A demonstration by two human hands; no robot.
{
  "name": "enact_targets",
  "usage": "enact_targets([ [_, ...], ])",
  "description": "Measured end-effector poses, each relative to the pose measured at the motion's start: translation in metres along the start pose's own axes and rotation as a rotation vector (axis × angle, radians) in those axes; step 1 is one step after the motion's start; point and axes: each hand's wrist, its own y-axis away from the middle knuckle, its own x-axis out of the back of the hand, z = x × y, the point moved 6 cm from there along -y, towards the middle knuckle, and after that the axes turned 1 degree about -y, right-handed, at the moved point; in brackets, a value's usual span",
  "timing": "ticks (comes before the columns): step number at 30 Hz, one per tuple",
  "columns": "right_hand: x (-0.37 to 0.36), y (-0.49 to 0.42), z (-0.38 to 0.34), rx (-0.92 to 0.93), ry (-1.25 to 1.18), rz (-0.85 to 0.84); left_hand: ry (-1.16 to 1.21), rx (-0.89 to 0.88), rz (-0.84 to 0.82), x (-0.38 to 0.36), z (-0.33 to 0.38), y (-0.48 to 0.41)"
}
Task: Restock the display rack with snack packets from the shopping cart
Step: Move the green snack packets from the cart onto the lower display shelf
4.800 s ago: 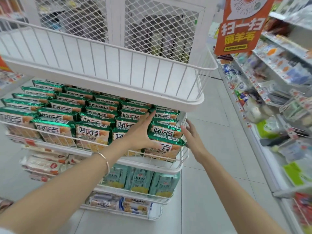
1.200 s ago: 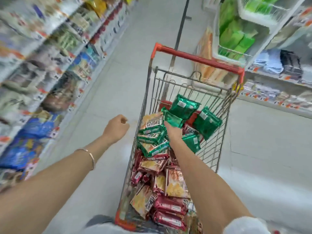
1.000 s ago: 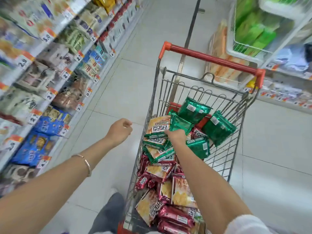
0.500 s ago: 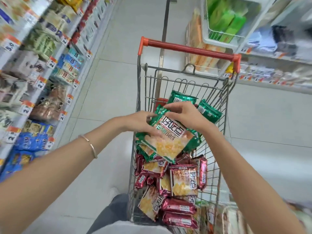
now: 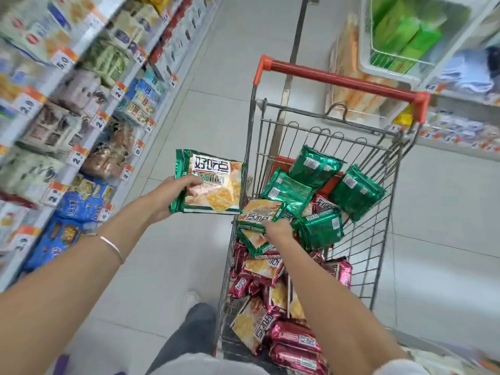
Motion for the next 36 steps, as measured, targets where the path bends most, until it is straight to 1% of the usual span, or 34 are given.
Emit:
enact_targets([
  [3, 0.013, 0.002, 0.004, 0.019, -0.056, 0.071, -0.005, -0.003, 0.006, -0.004, -0.002, 0.003],
  [4, 0.025, 0.007, 0.003, 0.054, -0.056, 0.097, -0.004, -0.005, -0.001, -0.004, -0.002, 0.004],
  [7, 0.082, 0.037, -0.011, 0.260, -0.108, 0.171, -0.010, -0.018, -0.012, -0.011, 0.003, 0.008],
  [10, 0.154, 0.076, -0.031, 0.481, -0.211, 0.198, -0.016, -0.054, -0.050, -0.024, 0.015, 0.015],
  [13, 0.211, 0.131, -0.052, 0.612, -0.370, 0.275, -0.082, -0.078, -0.137, -0.042, 0.025, 0.029],
  [15, 0.233, 0.167, -0.067, 0.684, -0.442, 0.324, -0.146, -0.090, -0.180, -0.052, 0.030, 0.039],
  [17, 0.236, 0.200, -0.076, 0.756, -0.407, 0.346, -0.217, -0.121, -0.251, -0.064, 0.033, 0.054],
  [20, 0.206, 0.237, -0.089, 0.822, -0.101, 0.305, -0.305, -0.136, -0.342, -0.077, 0.029, 0.081],
  [22, 0.171, 0.256, -0.093, 0.837, 0.058, 0.233, -0.380, -0.140, -0.420, -0.080, 0.022, 0.102],
  [24, 0.139, 0.271, -0.090, 0.826, 0.128, 0.195, -0.457, -0.123, -0.465, -0.074, 0.010, 0.112],
  [26, 0.115, 0.285, -0.080, 0.817, 0.145, 0.219, -0.498, -0.102, -0.517, -0.067, -0.006, 0.113],
  [28, 0.097, 0.304, -0.067, 0.803, 0.117, 0.237, -0.538, -0.077, -0.589, -0.068, -0.019, 0.133],
  [32, 0.084, 0.340, -0.033, 0.744, 0.035, 0.324, -0.586, -0.107, -0.744, -0.092, -0.038, 0.184],
  [34, 0.094, 0.359, -0.006, 0.705, -0.067, 0.448, -0.598, -0.126, -0.767, -0.110, -0.048, 0.198],
  [35, 0.104, 0.365, 0.015, 0.643, -0.145, 0.530, -0.588, -0.136, -0.780, -0.120, -0.052, 0.206],
  [36, 0.115, 0.369, 0.040, 0.541, -0.228, 0.586, -0.572, -0.147, -0.786, -0.132, -0.055, 0.213],
])
